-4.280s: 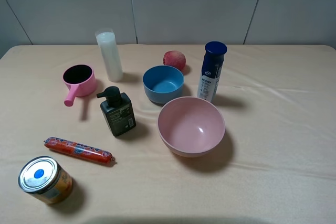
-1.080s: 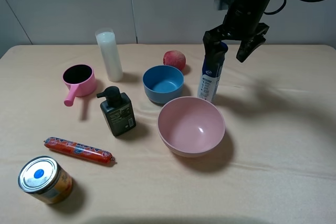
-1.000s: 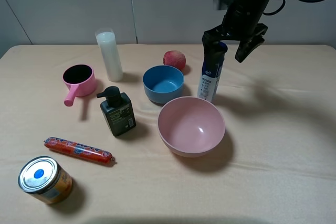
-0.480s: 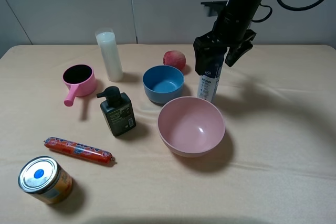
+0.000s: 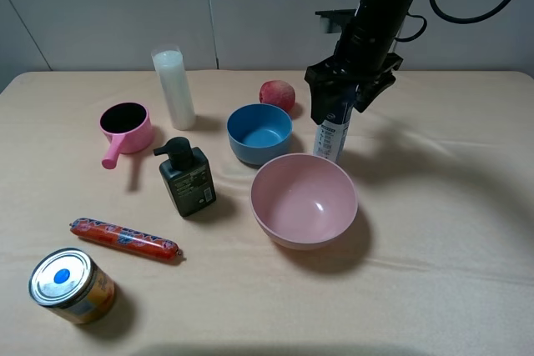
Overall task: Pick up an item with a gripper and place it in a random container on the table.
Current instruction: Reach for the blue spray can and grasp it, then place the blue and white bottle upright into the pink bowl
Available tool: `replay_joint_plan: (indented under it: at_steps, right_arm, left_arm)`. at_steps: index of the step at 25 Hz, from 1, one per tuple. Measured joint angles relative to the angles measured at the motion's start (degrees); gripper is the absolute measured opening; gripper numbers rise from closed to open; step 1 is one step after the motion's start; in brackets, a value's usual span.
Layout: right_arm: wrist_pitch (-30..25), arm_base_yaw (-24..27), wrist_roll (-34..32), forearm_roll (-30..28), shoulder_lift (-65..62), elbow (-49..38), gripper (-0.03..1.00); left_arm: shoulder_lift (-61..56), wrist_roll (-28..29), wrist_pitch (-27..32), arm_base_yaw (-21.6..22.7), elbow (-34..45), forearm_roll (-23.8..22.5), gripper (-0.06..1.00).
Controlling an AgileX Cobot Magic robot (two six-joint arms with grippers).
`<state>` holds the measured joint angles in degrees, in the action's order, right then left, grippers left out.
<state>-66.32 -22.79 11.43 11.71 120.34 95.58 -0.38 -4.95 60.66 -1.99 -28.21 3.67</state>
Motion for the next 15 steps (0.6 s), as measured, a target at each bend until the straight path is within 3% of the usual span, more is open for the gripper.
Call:
replay_joint_plan:
  at_steps: [2,3,15]
  right_arm:
    - [0.0,0.0,0.0,-0.5,0.0,0.0,0.40]
    - [0.1,0.0,-0.2,-0.5,0.0,0.0,0.38]
    - [0.1,0.0,-0.2,-0.3,0.0,0.0,0.38]
  left_arm:
    - [0.0,0.0,0.0,0.0,0.0,0.0,1.00]
    - [0.0,0.0,0.0,0.0,0.0,0.0,1.00]
    - [0.0,0.0,0.0,0.0,0.0,0.0,1.00]
